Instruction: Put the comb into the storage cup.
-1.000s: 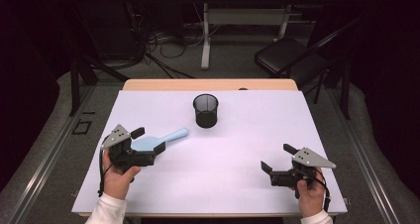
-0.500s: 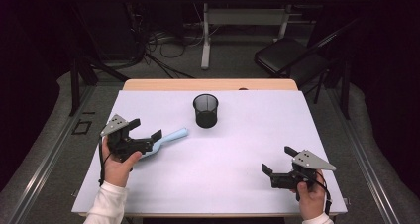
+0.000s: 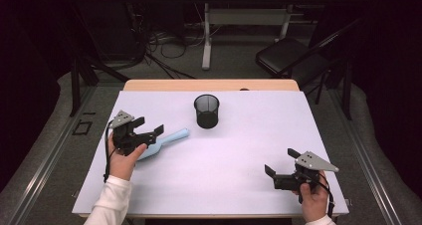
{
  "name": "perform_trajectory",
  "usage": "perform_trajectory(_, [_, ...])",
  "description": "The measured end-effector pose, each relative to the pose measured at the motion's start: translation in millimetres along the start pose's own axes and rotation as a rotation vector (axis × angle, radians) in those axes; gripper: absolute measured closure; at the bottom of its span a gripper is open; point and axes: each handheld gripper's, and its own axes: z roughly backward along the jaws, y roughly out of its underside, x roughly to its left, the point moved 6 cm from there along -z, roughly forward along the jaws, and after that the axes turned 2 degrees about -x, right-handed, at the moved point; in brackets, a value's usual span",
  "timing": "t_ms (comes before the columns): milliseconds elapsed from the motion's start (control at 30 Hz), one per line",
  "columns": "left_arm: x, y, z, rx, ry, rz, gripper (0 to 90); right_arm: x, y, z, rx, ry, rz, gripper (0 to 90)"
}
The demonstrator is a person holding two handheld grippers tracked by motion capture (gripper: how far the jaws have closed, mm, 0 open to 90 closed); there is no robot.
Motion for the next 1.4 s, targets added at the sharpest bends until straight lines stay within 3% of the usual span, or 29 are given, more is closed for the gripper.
perform_trajectory(100, [0.0, -0.8, -5.4, 0.032, -0.013, 0.011, 18.5, 0.5, -0.7, 1.8, -0.005, 0.005, 0.012, 0.0])
perform_trajectory(333, [-3.8, -4.1, -12.3, 0.047, -0.020, 0.013, 38.7, 1.2, -3.7, 1.1, -0.013, -0.001, 0.018, 0.0])
perform_trajectory(633, [-2.9, -4.4, -19.8, 0.053, 0.008, 0.023, 41.1, 0.8, -2.8, -2.2, -0.009, -0.007, 0.016, 0.0])
perform_trajectory(733, [2.5, -5.4, -22.3, 0.049, -0.018, 0.028, 41.1, 0.2, -1.3, -1.9, 0.002, -0.002, 0.007, 0.0])
perform_trajectory(800, [4.6, -5.0, -24.6, 0.057, -0.013, 0.052, 42.4, -0.4, -2.0, -2.3, 0.001, 0.000, 0.002, 0.0])
perform_trajectory(1133, [5.0, 1.0, -35.0, 0.113, -0.033, 0.128, 66.9, 0.0, -0.7, -4.1, 0.003, -0.012, 0.007, 0.0])
perform_trajectory(1400, [0.2, 3.0, -44.8, 0.176, -0.078, 0.137, 89.3, -1.9, -2.7, -7.3, -0.001, -0.018, 0.004, 0.0])
